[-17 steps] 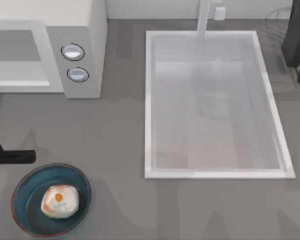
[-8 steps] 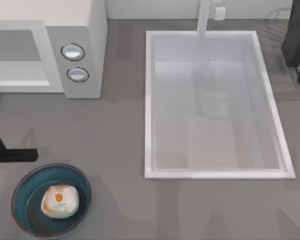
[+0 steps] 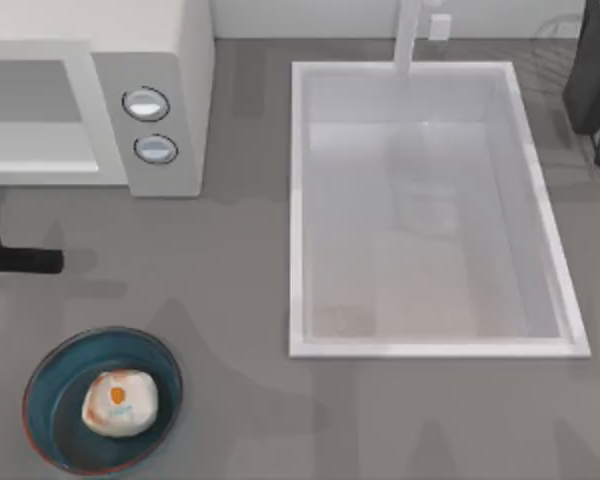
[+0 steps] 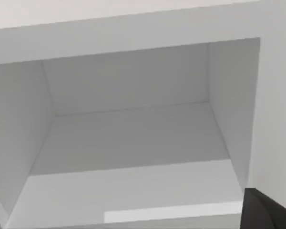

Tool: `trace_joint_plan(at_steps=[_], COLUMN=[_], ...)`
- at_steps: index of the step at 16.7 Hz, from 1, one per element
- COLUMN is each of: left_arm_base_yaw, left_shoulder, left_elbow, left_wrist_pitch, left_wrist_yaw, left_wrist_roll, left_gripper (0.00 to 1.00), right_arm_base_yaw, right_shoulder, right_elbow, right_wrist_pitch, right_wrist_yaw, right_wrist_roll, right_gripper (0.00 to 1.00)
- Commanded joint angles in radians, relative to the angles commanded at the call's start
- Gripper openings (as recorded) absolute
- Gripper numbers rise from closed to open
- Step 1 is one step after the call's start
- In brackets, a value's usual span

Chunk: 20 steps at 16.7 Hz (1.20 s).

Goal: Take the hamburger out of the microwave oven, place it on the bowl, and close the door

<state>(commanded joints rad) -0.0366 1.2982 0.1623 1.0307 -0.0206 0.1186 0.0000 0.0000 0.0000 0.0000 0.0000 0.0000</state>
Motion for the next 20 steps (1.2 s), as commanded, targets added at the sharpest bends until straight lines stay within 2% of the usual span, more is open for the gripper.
trace_joint_plan(at_steps=[5,11,16,20], left_arm_base_yaw=[0.255,0.611,0.886,1.035], left_shoulder=[0.151,0.305,0.383,0.410], left_elbow=[0.349,0.783,1.071,1.167], left_wrist_pitch=[-0.408,-1.069,-1.537,-1.735], left_wrist_yaw=[0.230,0.479,0.618,0.675], left_wrist_roll=[0.185,0.444,0.650,0.761], left_gripper=[0.00,0.00,0.00,0.00], right_arm_base_yaw=[0.000,0.000,0.000,0.000], right_shoulder=[0.000,0.000,0.000,0.000], right_elbow=[0.000,0.000,0.000,0.000], right_wrist_pitch=[0.000,0.000,0.000,0.000], right_wrist_yaw=[0.000,0.000,0.000,0.000], right_wrist_roll=[0.000,0.000,0.000,0.000], right_gripper=[1.00,1.00,1.00,1.00])
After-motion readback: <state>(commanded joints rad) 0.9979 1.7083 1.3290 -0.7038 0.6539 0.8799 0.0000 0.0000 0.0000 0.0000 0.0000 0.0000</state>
